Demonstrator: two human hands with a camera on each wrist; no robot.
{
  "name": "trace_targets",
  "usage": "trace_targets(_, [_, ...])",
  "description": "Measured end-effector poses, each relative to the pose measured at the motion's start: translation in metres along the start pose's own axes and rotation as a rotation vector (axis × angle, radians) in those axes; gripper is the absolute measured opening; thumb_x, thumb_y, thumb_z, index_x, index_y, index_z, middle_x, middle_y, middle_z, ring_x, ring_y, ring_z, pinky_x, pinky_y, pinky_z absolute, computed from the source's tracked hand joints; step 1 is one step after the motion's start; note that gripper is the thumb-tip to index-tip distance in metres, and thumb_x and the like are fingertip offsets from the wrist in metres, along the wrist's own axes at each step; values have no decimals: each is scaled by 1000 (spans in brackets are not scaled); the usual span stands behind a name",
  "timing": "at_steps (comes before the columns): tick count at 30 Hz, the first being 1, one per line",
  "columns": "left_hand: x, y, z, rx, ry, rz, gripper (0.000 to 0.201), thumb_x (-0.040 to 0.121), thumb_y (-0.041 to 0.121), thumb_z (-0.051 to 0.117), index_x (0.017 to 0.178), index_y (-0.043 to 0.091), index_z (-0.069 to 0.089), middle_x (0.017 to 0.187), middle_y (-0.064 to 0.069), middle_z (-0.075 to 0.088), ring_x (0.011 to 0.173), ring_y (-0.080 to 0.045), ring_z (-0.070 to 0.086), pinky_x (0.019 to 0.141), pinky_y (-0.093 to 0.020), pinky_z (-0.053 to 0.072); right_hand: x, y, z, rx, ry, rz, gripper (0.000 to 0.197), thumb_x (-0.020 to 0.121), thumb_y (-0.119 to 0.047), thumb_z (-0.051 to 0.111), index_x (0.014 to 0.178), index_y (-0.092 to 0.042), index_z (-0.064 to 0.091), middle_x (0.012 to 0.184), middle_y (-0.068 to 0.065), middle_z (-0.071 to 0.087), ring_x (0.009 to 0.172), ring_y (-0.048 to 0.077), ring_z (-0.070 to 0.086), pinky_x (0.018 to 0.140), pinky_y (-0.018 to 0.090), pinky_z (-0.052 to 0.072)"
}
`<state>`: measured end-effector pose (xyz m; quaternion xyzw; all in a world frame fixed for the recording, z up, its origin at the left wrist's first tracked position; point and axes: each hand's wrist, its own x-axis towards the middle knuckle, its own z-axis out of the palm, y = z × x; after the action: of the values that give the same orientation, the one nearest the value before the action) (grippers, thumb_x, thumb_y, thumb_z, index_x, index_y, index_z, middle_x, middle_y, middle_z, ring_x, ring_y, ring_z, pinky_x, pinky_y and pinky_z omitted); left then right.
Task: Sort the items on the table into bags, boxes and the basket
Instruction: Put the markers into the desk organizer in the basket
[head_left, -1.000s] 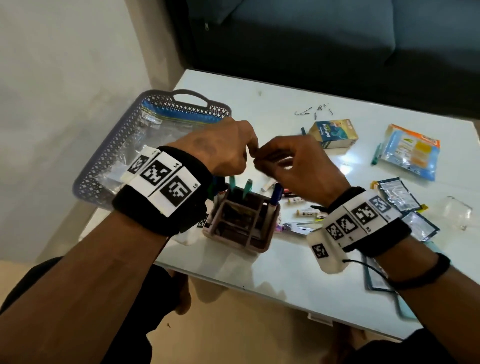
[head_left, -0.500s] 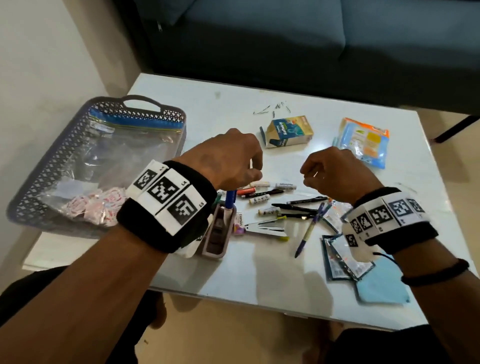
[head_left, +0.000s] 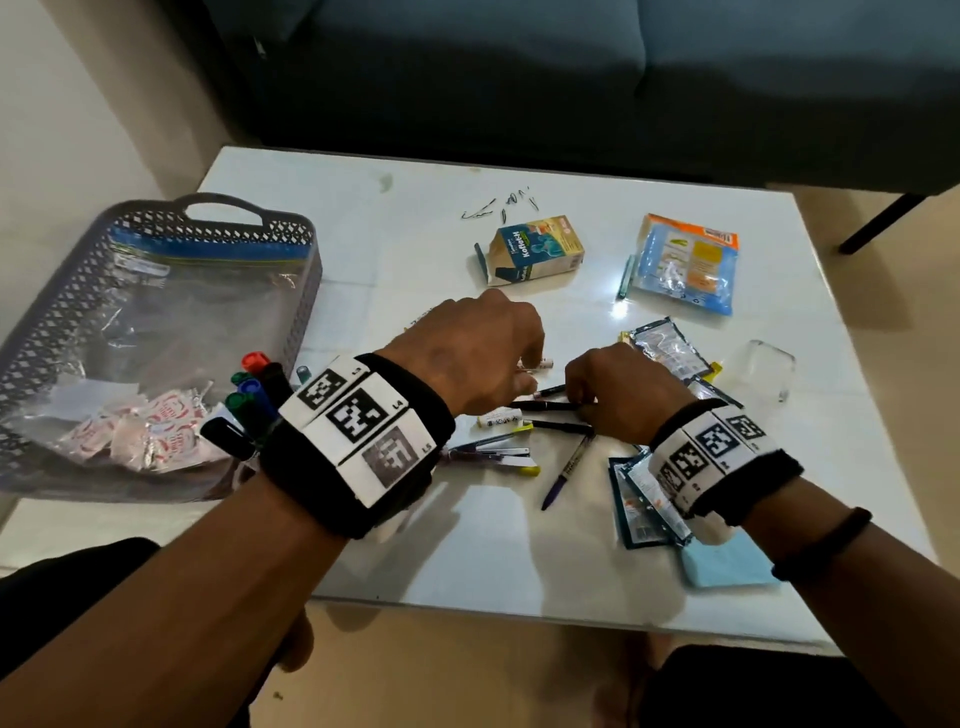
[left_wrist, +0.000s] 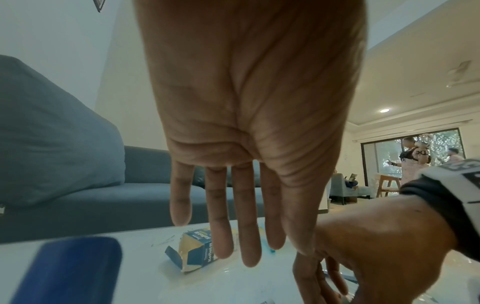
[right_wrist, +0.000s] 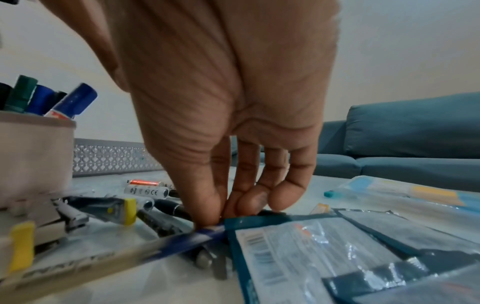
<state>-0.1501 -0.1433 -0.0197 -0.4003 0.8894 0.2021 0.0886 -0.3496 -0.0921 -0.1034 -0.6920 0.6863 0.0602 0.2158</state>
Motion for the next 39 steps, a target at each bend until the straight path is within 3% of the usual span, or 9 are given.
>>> trace_targets(8, [1,6,-6,-12,198,44,31,94,40,68,124,31,66,127,1,65,116,-25,60,93,-37,48,-25,-13,-59,422,308,-217,14,83,-16,81,96,-18,77,87,-7,75,81,6,71,80,30,61])
trace_targets(14, [0,12,-11,-154,388,33,28,89,51,71,105,28,75,101,4,71,91,-20,64,70,-32,48,-43,-32,-79,899,485,-168,26,78,-13,87,98,-5,72,87,6,77,80,18,77,76,33,64])
trace_targets(18, [1,13,-15,-257,440,-5,27,89,49,73,105,28,76,93,2,74,79,-18,65,67,-28,45,-43,-27,-84,1170,402,-75,49,76,-24,87,115,-7,64,93,12,79,87,27,77,78,42,64])
trace_targets(20, [1,10,-14,-358,444,-49,29,88,41,77,114,29,74,93,4,76,79,-13,69,76,-26,51,-38,-14,-80,1048,291,78,54,73,-37,87,116,-14,63,87,9,79,82,24,78,79,45,64])
trace_targets(23, [-4,8,-16,-521,432,-36,48,88,27,78,131,35,60,93,5,77,81,-12,73,89,-33,57,-31,5,-50,466,110,294,47,73,-53,85,99,-20,65,79,2,75,77,20,75,78,41,61])
trace_targets(26, [-9,9,-23,-593,434,2,60,90,22,77,140,40,48,98,3,76,76,-5,74,76,-17,59,-25,5,-20,226,34,360,43,74,-51,85,88,-18,63,89,5,68,84,23,68,73,32,53])
trace_targets(28, [-13,9,-31,-654,437,0,66,91,19,77,144,39,44,100,-1,75,74,-4,75,74,-20,61,-22,1,-16,254,16,364,32,76,-37,86,84,-13,66,83,8,72,78,24,72,72,35,60])
trace_targets(32, [-36,-8,-52,-810,404,-22,77,90,11,77,151,32,36,102,-10,72,74,-16,78,69,-34,65,-17,10,-24,538,4,387,25,76,-11,87,87,-2,67,65,14,75,63,26,76,69,43,65])
trace_targets(39, [-91,-63,-76,-939,562,-135,45,93,12,74,132,19,52,92,-14,76,75,-23,78,70,-39,65,-25,-44,-79,1212,426,66,30,70,-17,87,85,1,67,77,22,75,66,27,74,69,35,65])
